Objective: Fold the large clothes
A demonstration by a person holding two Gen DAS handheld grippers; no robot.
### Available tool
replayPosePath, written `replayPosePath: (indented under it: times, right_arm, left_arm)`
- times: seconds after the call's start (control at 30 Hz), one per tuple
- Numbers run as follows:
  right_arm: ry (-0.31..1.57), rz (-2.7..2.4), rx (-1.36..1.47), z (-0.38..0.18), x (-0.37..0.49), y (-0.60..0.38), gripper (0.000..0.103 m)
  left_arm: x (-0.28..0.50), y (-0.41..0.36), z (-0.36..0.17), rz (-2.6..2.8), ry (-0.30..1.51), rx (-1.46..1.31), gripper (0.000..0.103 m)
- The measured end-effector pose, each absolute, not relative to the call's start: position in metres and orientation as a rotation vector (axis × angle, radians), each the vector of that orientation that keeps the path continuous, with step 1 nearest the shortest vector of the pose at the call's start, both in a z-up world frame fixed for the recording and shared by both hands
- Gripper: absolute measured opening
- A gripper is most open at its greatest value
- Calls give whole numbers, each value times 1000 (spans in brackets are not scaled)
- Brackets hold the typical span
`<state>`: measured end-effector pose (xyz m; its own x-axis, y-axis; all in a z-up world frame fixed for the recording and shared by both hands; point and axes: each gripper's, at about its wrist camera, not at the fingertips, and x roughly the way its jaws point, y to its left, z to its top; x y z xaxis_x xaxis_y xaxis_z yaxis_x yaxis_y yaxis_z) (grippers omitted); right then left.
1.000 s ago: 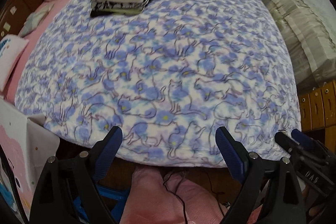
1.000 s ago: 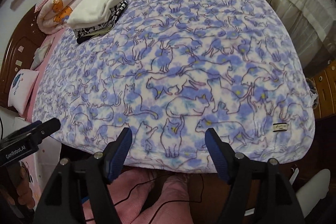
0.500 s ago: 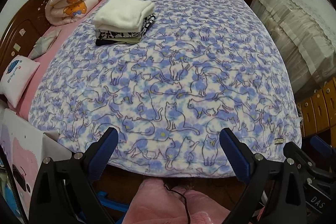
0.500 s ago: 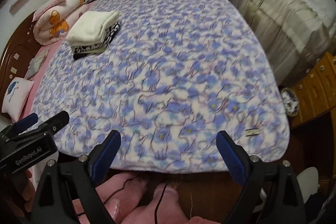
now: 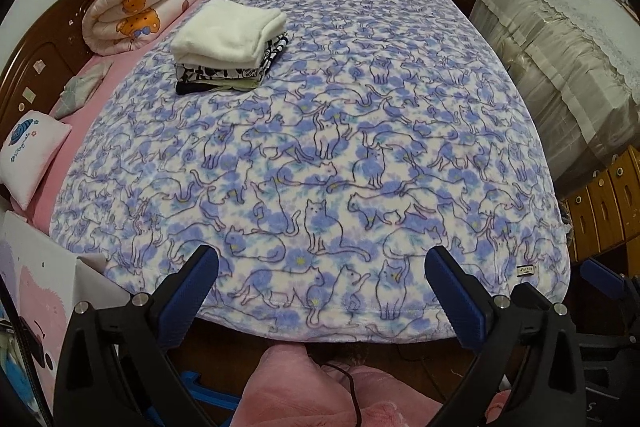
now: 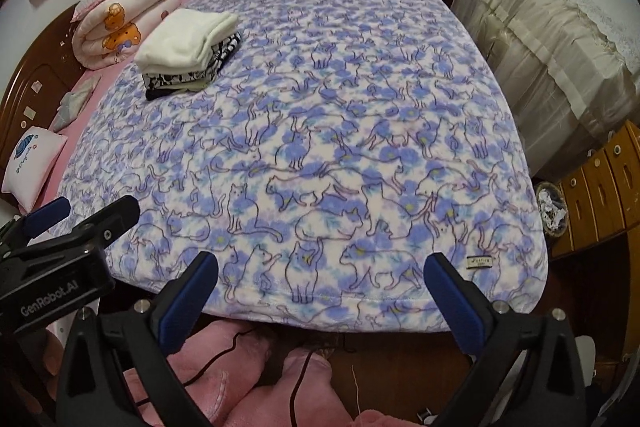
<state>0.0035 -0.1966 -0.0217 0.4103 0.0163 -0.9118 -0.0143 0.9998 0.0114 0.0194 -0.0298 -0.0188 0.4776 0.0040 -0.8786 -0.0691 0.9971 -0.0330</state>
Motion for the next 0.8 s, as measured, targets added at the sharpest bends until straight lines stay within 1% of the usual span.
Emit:
replayPosePath:
  times: [0.27,0.47,0.8]
  right_arm:
    - [1177,-14,-27,-30,1,-190,103]
    - [1150,-8,-84,-26,1,-181,103]
    - [1151,-8,-85,-27,0,-177,103]
  left_arm:
    - [17,-38,-20,48,1069,6,102]
    - [16,-37,-23,47,1085,-9,102]
    - [16,-30,-25,44,1094,-17,102]
